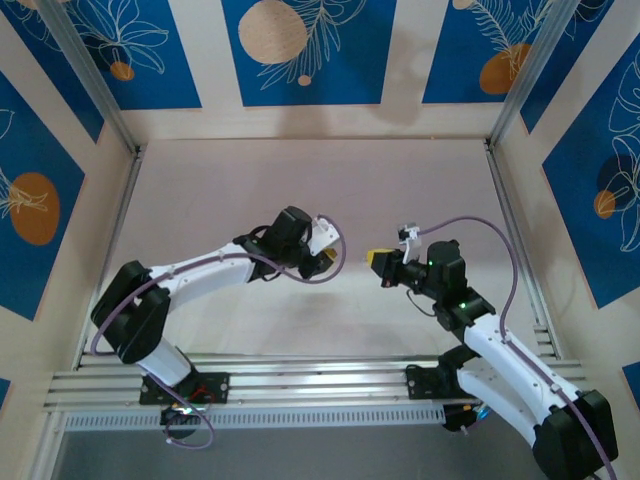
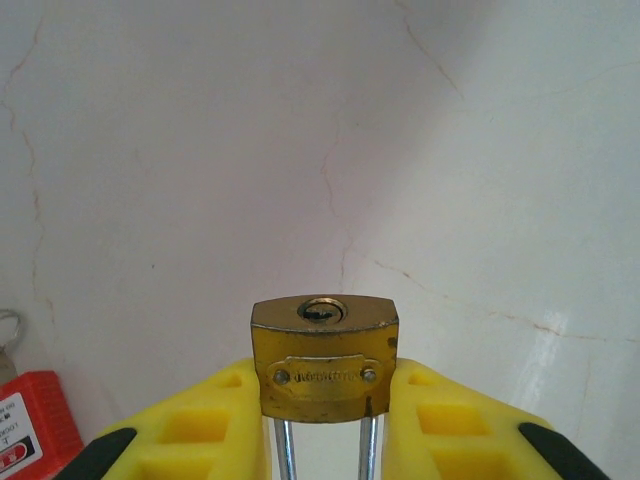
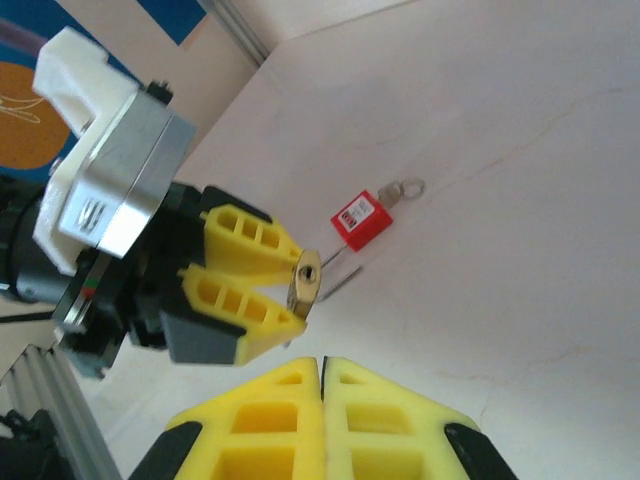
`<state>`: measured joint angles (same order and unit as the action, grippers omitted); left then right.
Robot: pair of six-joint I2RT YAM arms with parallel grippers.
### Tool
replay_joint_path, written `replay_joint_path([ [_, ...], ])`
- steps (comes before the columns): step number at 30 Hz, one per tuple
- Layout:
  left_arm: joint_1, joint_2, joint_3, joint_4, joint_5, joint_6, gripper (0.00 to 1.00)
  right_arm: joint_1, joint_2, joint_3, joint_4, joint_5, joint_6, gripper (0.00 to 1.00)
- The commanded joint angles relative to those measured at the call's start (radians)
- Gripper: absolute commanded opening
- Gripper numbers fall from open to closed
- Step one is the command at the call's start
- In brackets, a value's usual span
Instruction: Unlock with the key
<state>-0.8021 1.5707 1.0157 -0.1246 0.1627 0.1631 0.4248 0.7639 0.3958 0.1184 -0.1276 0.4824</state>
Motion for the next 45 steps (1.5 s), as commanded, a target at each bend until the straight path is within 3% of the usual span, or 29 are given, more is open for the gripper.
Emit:
replay_joint_path([
  [1,-0.02,-0.048,-0.03,0.109,-0.009,0.033,0.26,0.03,0.011,0.034,0.088,0.087,-0.051,0.0],
  [12,-0.068,-0.093,-0.101,0.248,-0.033,0.091,0.26,0.101,0.023,0.055,0.131,0.196,-0.09,0.0],
  [30,-0.107,-0.133,-0.138,0.276,-0.136,0.182,0.26,0.114,0.071,0.103,0.004,0.111,0.049,0.0],
  [45,-0.121,-0.121,-0.134,0.267,-0.146,0.194,0.26,0.151,0.113,0.126,0.017,0.11,0.096,0.0],
])
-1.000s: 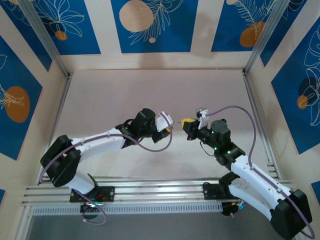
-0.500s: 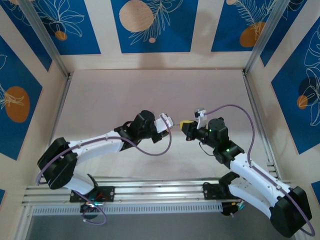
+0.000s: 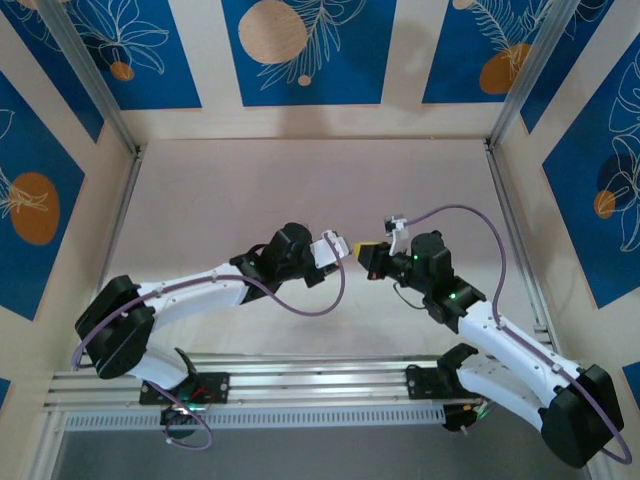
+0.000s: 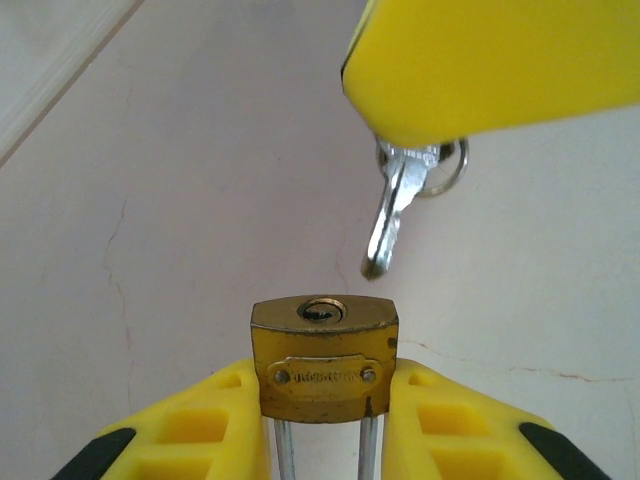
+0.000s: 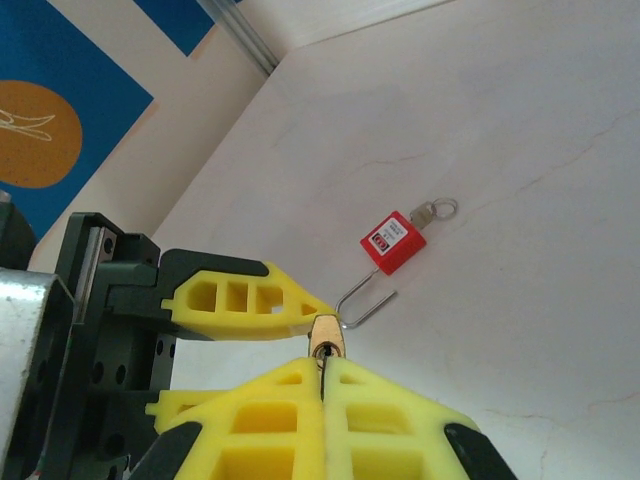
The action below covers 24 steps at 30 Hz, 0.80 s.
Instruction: Unlock with the key
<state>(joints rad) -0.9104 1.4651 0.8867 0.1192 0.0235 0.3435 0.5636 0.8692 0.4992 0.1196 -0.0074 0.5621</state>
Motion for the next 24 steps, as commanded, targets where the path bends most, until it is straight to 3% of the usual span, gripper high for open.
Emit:
replay_joint_path([
  [1,-0.014,-0.015,-0.005,0.023,-0.008,0.014,0.26,0.016,0.013,0.022,0.019,-0.008,0.018,0.0],
  [24,-0.034,-0.004,-0.006,0.014,-0.023,0.026,0.26,0.02,0.009,0.014,0.024,0.058,0.013,0.0],
])
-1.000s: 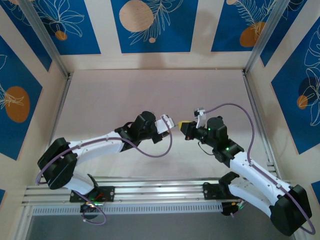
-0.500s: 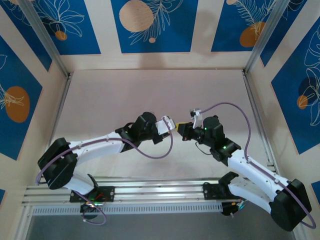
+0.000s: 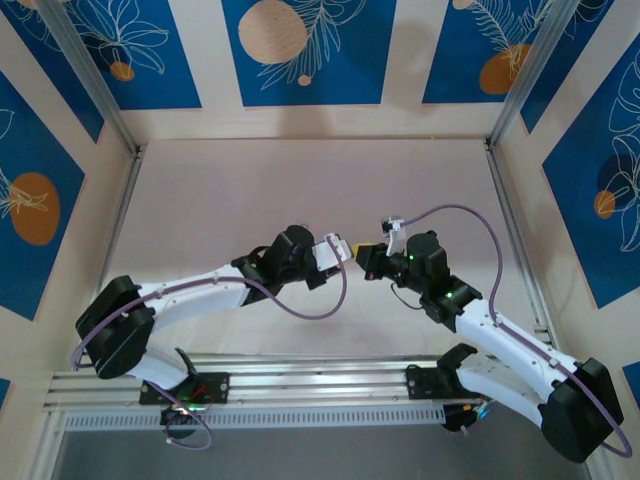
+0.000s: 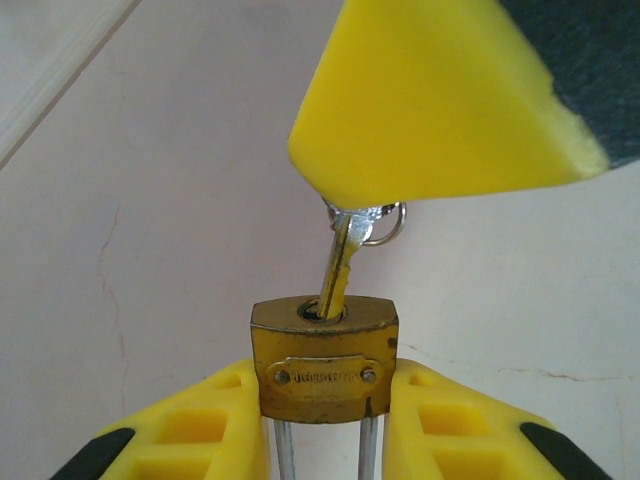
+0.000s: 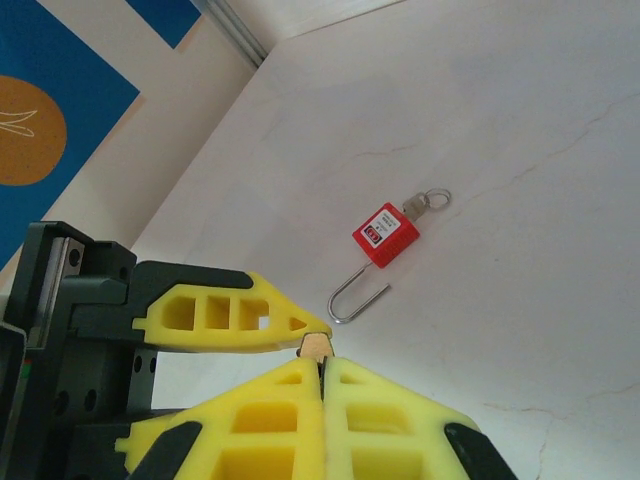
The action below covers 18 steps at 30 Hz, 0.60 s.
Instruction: Unlock with the key
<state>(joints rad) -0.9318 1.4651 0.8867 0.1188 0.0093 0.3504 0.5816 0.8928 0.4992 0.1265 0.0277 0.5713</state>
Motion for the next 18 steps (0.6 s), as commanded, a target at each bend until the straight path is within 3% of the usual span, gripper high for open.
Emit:
replay_joint_path([
  [1,-0.013,-0.005,-0.005,0.014,-0.009,0.019,0.26,0.001,-0.012,0.014,0.018,0.019,0.004,0.0],
  [18,-0.015,-0.006,-0.005,0.015,-0.023,0.027,0.25,-0.003,-0.014,-0.003,0.003,0.022,0.0,0.0],
])
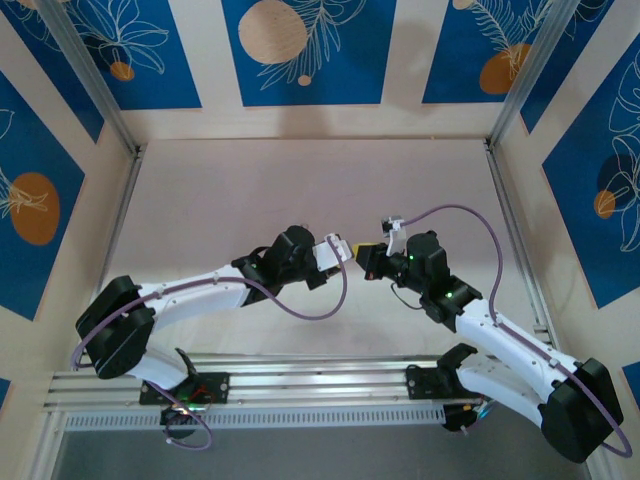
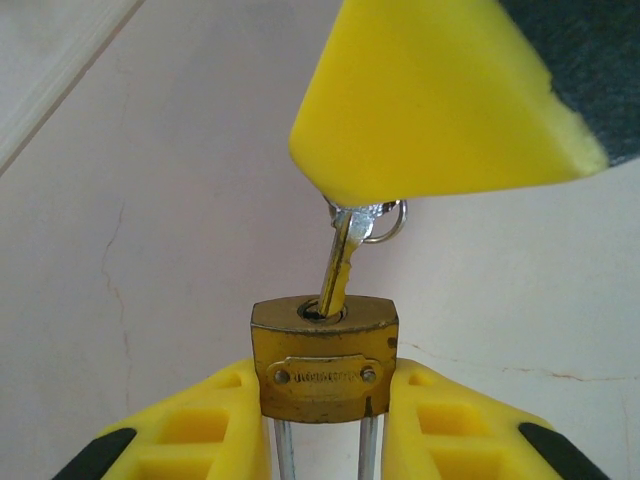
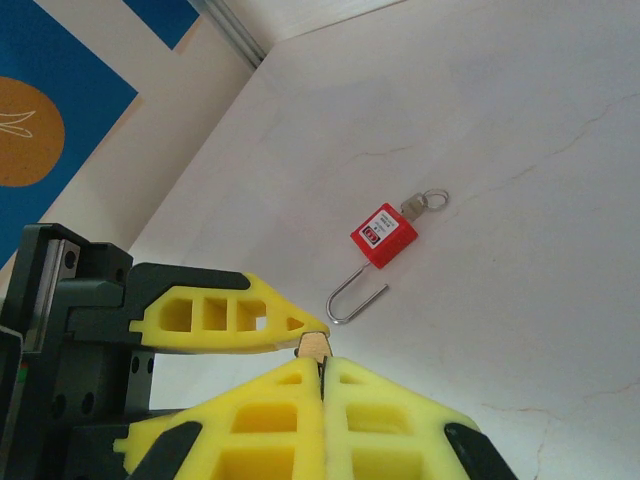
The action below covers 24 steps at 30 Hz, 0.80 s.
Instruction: Unlock with the key
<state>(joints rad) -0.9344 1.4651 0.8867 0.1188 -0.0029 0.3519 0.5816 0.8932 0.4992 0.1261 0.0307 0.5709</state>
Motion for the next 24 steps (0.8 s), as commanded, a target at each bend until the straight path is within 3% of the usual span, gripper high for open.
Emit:
replay_joint_path([
  [1,-0.01,-0.006,-0.005,0.014,-0.011,0.025,0.25,-0.003,-0.014,-0.004,0.003,0.017,0.0,0.0],
  [24,-0.015,0.013,0.006,0.021,-0.014,0.03,0.25,-0.002,0.008,-0.021,0.04,-0.013,0.035,0.0],
])
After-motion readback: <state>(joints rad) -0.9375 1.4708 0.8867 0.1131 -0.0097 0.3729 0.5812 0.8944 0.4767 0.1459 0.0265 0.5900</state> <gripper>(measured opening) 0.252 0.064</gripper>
